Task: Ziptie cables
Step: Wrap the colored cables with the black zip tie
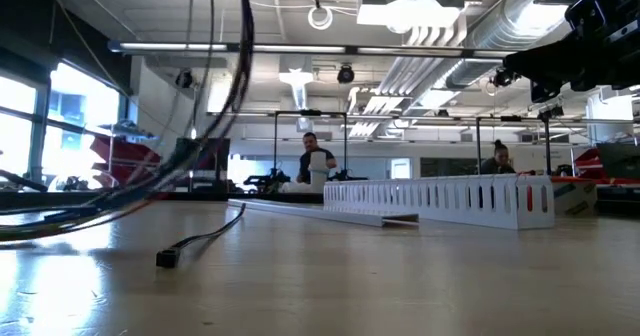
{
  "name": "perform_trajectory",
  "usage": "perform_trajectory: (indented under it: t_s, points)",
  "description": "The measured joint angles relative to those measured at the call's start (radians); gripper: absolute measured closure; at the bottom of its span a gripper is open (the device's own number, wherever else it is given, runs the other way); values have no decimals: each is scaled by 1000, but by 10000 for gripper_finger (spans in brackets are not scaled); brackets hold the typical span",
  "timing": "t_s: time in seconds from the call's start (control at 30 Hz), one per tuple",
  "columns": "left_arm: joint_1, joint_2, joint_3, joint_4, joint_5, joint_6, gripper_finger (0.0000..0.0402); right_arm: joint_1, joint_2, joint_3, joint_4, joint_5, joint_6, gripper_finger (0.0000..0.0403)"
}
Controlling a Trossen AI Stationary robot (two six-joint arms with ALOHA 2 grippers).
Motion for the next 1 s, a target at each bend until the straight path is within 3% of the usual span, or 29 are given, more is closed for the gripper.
perform_trajectory:
  t_s: [0.2,0.37,0.47,0.7,0.83,1.0]
  points:
    - [-128,-73,67,-15,-122,30,401,0,0,0,0,0,0,402]
    - [-219,-136,111,-15,-114,115,401,0,0,0,0,0,0,402]
    - [-232,-161,116,-15,-39,135,401,0,0,0,0,0,0,402]
    - [-82,-95,109,-10,131,277,401,0,0,0,0,0,0,402]
    - [23,-5,109,48,154,430,401,0,0,0,0,0,0,402]
    - [128,139,109,191,260,664,401,0,0,0,0,0,0,402]
